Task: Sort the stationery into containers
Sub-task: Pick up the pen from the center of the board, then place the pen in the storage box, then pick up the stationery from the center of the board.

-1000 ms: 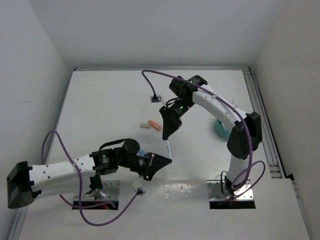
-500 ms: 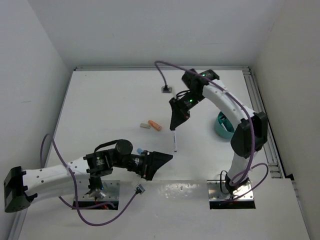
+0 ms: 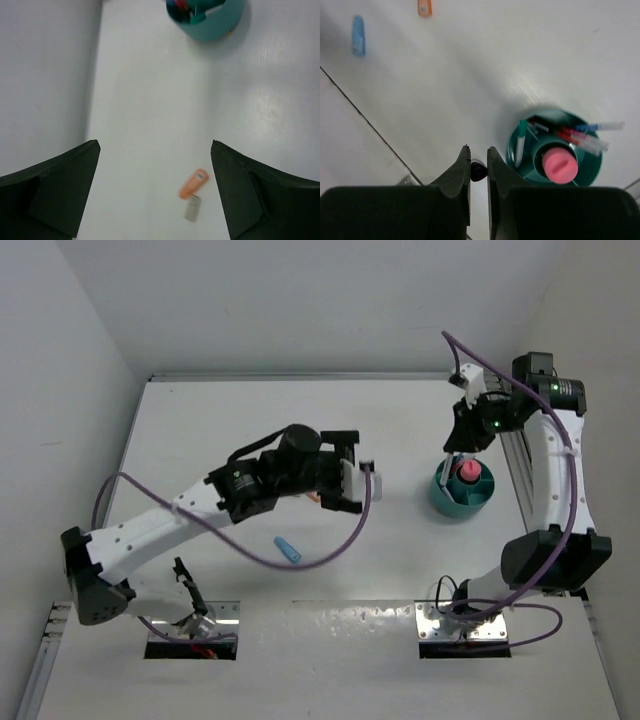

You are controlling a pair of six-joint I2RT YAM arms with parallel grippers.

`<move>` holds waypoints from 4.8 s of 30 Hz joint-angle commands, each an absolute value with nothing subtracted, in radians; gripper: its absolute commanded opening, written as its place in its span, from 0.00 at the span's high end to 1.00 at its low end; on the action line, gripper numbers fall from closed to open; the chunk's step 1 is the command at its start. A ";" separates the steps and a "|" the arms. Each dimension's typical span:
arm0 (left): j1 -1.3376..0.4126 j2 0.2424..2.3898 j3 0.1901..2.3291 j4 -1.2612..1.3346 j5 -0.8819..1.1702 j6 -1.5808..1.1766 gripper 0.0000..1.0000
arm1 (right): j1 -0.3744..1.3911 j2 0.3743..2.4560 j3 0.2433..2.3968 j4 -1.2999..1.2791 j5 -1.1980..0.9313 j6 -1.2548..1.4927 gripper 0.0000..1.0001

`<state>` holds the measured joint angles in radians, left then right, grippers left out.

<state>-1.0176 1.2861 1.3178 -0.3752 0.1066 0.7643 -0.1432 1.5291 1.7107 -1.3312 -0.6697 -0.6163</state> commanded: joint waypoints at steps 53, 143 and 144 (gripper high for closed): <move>-0.722 1.319 0.861 -0.786 0.463 1.198 0.16 | -0.072 1.388 1.479 -1.148 -0.811 -0.208 0.39; -0.821 1.448 1.364 -0.428 0.324 0.253 0.00 | -0.259 1.232 1.478 -1.240 -0.747 -0.164 1.00; -0.816 1.447 1.359 -0.434 0.321 0.256 0.00 | -0.280 1.236 1.502 -1.294 -0.729 -0.204 1.00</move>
